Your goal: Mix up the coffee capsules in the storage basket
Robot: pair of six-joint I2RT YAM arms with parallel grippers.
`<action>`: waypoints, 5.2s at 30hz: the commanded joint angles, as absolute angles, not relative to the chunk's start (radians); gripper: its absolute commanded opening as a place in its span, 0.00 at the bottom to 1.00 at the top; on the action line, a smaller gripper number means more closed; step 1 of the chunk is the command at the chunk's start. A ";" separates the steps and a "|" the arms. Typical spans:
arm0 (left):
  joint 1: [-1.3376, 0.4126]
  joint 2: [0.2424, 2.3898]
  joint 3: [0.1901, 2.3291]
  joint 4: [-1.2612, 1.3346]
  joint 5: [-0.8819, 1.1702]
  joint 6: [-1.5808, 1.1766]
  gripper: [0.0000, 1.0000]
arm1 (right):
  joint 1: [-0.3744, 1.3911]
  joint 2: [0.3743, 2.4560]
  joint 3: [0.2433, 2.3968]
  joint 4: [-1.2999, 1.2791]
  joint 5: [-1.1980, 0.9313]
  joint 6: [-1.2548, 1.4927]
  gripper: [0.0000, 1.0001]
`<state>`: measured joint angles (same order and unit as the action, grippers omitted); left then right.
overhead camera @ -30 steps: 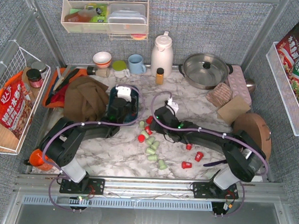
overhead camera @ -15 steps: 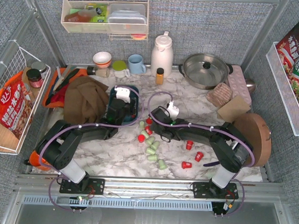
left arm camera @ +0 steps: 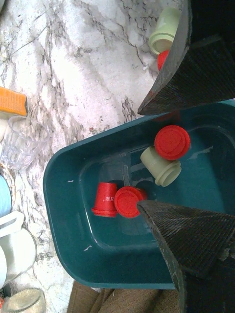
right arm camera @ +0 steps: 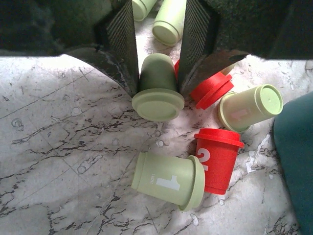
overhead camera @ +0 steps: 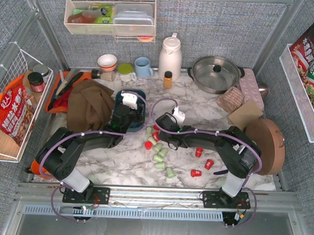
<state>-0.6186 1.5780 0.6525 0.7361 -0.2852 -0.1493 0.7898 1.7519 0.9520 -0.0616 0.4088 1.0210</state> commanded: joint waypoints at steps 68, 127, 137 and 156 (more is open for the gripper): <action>-0.577 1.622 0.671 0.758 -0.239 -0.330 0.47 | 0.646 1.357 0.806 0.102 -0.040 0.003 0.53; -0.683 1.526 0.384 1.289 0.251 0.304 0.99 | 0.545 1.546 0.907 0.109 -0.278 0.127 0.19; -0.784 1.729 0.380 1.664 0.420 0.451 0.99 | 0.543 1.292 0.716 0.312 -0.318 0.372 0.19; -0.822 1.746 0.422 1.637 0.427 0.471 0.64 | 0.545 1.300 0.683 0.438 -0.398 0.503 0.19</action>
